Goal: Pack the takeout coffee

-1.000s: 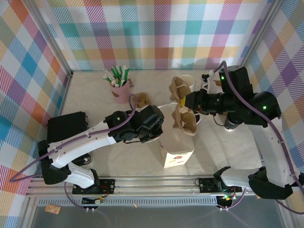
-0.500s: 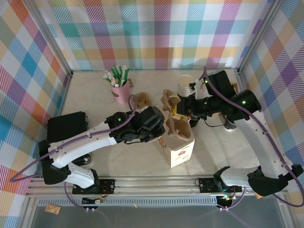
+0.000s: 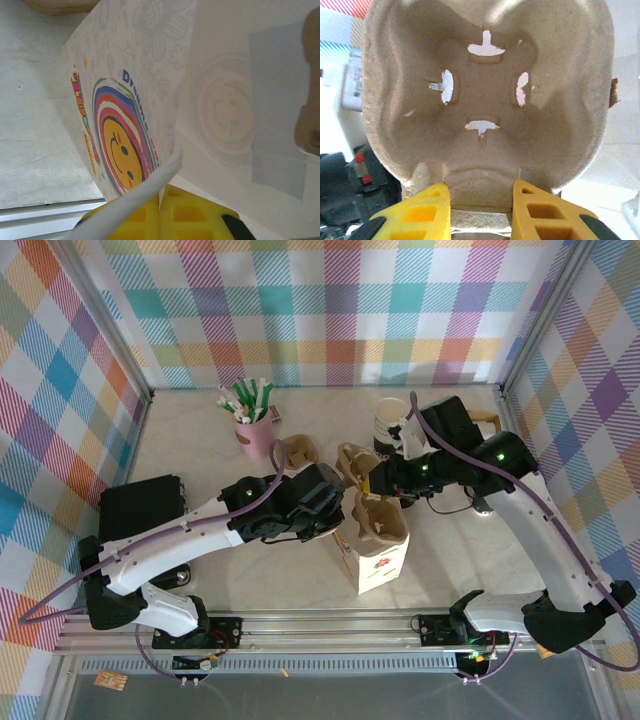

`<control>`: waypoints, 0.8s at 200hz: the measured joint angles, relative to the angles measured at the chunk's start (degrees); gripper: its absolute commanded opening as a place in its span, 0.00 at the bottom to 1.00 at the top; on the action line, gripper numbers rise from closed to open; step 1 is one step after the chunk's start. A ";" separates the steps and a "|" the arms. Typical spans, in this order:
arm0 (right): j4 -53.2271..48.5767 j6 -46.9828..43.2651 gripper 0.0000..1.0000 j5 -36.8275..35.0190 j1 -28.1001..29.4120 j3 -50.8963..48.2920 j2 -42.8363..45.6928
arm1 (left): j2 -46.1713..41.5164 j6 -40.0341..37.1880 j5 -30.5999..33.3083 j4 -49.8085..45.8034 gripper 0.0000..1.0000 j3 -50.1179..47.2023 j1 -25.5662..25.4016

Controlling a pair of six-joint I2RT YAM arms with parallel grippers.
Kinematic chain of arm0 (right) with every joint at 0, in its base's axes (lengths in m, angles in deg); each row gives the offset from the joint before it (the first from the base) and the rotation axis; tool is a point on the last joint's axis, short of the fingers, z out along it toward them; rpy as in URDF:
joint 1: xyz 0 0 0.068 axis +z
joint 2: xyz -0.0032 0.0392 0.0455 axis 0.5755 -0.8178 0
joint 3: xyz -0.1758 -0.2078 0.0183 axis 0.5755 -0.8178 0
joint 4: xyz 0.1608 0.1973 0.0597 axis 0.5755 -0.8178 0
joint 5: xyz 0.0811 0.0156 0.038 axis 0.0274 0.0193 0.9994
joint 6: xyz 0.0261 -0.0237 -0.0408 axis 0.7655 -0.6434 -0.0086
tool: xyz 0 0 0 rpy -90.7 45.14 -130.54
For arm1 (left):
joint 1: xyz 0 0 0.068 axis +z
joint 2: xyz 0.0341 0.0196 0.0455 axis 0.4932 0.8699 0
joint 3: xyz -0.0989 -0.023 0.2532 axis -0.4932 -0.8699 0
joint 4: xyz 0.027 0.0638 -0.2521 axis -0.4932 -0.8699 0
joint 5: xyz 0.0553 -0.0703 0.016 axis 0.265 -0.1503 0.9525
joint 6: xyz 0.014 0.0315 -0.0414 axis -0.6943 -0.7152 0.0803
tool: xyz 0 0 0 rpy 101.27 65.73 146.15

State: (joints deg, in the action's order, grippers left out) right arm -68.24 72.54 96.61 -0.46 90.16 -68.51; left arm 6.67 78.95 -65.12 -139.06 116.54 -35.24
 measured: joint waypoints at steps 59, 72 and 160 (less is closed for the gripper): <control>-0.50 -3.54 0.00 -3.65 3.06 0.07 -2.69 | 0.33 0.00 -0.55 0.42 0.00 0.00 0.00; -0.61 -3.76 0.00 -4.83 3.67 0.13 -3.02 | 0.68 0.04 -0.57 0.57 0.00 0.04 0.00; -3.10 -6.21 0.00 -12.55 5.07 0.13 -3.21 | 1.62 1.92 -0.72 0.48 0.00 0.90 0.00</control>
State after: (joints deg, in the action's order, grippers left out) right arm -71.35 66.33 84.06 4.61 90.29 -71.72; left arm 8.28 80.88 -65.84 -138.57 117.44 -35.24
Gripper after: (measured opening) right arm 0.260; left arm 0.048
